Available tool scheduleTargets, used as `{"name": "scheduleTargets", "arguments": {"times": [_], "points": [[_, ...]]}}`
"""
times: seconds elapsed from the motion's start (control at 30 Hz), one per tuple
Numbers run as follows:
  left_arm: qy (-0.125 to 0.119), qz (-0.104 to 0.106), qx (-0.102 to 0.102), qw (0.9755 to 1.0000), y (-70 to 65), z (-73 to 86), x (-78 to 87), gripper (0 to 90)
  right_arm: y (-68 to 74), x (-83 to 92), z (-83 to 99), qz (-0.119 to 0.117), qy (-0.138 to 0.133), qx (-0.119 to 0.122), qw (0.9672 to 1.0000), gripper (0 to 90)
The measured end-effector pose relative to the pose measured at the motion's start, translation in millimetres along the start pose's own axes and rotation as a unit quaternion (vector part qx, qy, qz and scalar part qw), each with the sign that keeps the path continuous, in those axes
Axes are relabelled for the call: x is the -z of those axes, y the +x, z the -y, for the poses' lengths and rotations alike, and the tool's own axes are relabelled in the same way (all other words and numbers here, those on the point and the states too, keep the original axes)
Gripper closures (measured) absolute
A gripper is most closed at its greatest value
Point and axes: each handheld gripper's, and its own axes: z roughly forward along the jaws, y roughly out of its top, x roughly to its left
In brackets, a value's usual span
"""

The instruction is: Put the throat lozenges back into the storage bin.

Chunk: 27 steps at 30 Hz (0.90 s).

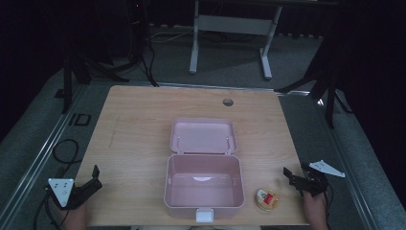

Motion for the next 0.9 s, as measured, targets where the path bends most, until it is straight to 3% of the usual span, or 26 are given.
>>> {"name": "scheduleTargets", "arguments": {"times": [0.17,0.3,0.37,0.4,0.43,0.47,0.5,0.53,0.63,0.7,0.8,0.83,0.87,0.9], "points": [[-0.001,0.005,0.002,1.0,0.8,0.0,-0.1,0.4,-0.3,-0.9,-0.5,-0.018,0.012,0.006,0.9998,12.8],[0.002,0.007,0.001,1.0,0.8,-0.2,-0.4,0.4,1.9,-5.1,-3.0,-0.065,0.039,0.038,0.9964,13.0],[0.002,0.007,0.002,1.0,1.0,-0.2,-0.4,0.3,3.2,-5.8,-3.4,-0.072,0.044,0.047,0.9953,13.6],[0.0,0.009,0.005,0.9999,1.7,0.0,0.0,0.4,4.1,-8.3,-5.0,-0.099,0.066,0.072,0.9903,13.6],[0.0,0.009,0.005,0.9999,1.7,0.0,0.0,0.3,4.1,-8.3,-5.0,-0.099,0.066,0.072,0.9903,13.6],[-0.001,0.01,0.008,0.9999,2.4,0.2,0.3,0.3,4.2,-8.0,-6.7,-0.116,0.077,0.093,0.9858,13.8],[-0.001,0.01,0.008,0.9999,2.4,0.2,0.3,0.3,4.2,-8.0,-6.7,-0.116,0.077,0.093,0.9858,13.8],[-0.003,0.009,0.009,0.9999,2.6,0.3,0.4,0.3,3.9,-6.5,-8.8,-0.132,0.092,0.112,0.9806,13.9],[-0.002,0.01,0.009,0.9999,2.6,0.2,0.3,0.3,2.5,-2.4,-12.7,-0.145,0.11,0.138,0.9735,14.5],[-0.002,0.01,0.008,0.9999,2.5,0.2,0.2,0.4,1.4,0.7,-16.2,-0.154,0.127,0.158,0.967,14.6],[-0.002,0.01,0.008,0.9999,2.7,0.2,-0.1,0.3,2.4,4.1,-21.2,-0.161,0.155,0.192,0.9556,14.6],[-0.002,0.01,0.009,0.9999,2.8,0.2,0.0,0.3,3.7,4.8,-23.1,-0.164,0.166,0.203,0.9509,14.6],[-0.003,0.01,0.01,0.9999,2.8,0.2,0.0,0.3,5.4,5.2,-25.5,-0.177,0.187,0.211,0.9432,14.6],[-0.003,0.01,0.01,0.9999,2.9,0.3,0.0,0.3,6.8,5.5,-26.8,-0.179,0.196,0.22,0.9389,14.6]]}}
